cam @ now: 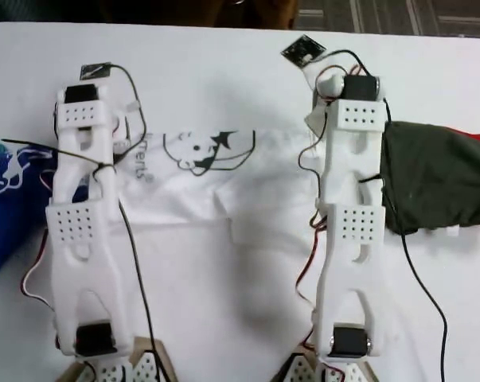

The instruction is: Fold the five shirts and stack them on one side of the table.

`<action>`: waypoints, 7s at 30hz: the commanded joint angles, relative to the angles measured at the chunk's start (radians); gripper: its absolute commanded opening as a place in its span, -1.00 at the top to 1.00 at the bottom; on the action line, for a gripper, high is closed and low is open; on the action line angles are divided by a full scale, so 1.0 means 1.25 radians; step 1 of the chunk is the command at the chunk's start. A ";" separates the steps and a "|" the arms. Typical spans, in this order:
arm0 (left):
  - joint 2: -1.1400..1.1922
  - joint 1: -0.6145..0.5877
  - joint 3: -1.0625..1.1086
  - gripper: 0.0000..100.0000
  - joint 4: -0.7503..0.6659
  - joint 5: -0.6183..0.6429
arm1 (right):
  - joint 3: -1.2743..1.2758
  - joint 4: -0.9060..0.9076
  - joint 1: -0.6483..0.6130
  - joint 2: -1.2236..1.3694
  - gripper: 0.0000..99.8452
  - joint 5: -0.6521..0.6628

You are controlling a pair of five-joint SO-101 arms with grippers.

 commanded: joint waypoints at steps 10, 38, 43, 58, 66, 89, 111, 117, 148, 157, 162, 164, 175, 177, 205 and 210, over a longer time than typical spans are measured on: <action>0.001 -0.005 -0.009 0.94 -0.022 0.001 | 0.709 0.020 -0.057 -0.597 0.96 0.086; 0.001 -0.004 -0.009 0.94 -0.022 -0.001 | 1.863 -0.650 -0.102 -0.992 0.59 0.350; 0.001 -0.004 -0.009 0.94 -0.022 -0.001 | 1.801 -0.656 -0.098 -0.935 0.90 0.346; 0.001 -0.004 -0.009 0.94 -0.022 -0.001 | 1.596 -0.563 -0.095 -0.926 0.96 0.330; 0.001 -0.004 -0.009 0.94 -0.022 -0.001 | 1.495 -0.679 -0.104 -0.861 0.96 0.193; 0.001 -0.004 -0.009 0.94 -0.022 -0.002 | 0.910 -0.451 -0.154 -0.512 0.47 0.086; 0.001 -0.004 -0.009 0.94 -0.022 -0.002 | 0.724 -0.009 -0.116 -0.549 0.47 0.198; 0.001 -0.004 -0.009 0.94 -0.022 -0.002 | 0.724 -0.195 -0.116 -0.492 0.47 0.198; 0.001 -0.004 -0.009 0.94 -0.022 -0.002 | 0.680 -0.095 -0.111 -0.294 0.47 0.236; 0.001 -0.004 -0.009 0.94 -0.022 -0.002 | 0.622 -0.158 -0.131 -0.199 0.52 0.226; 0.001 -0.004 -0.009 0.94 -0.022 -0.002 | 0.554 -0.143 -0.126 -0.168 0.97 0.201; 0.001 -0.004 -0.009 0.94 -0.022 -0.002 | 0.506 -0.125 -0.125 -0.168 0.90 0.190; 0.001 -0.004 -0.009 0.94 -0.022 -0.002 | 0.493 0.019 -0.111 -0.224 0.96 0.264; 0.001 -0.004 -0.009 0.94 -0.022 -0.002 | 0.576 0.019 -0.109 -0.258 0.96 0.282; 0.001 -0.004 -0.009 0.94 -0.022 -0.002 | 1.008 0.019 -0.062 -0.578 0.96 0.369; 0.001 -0.002 -0.009 0.94 -0.022 -0.002 | 1.172 0.019 -0.063 -0.778 0.93 0.371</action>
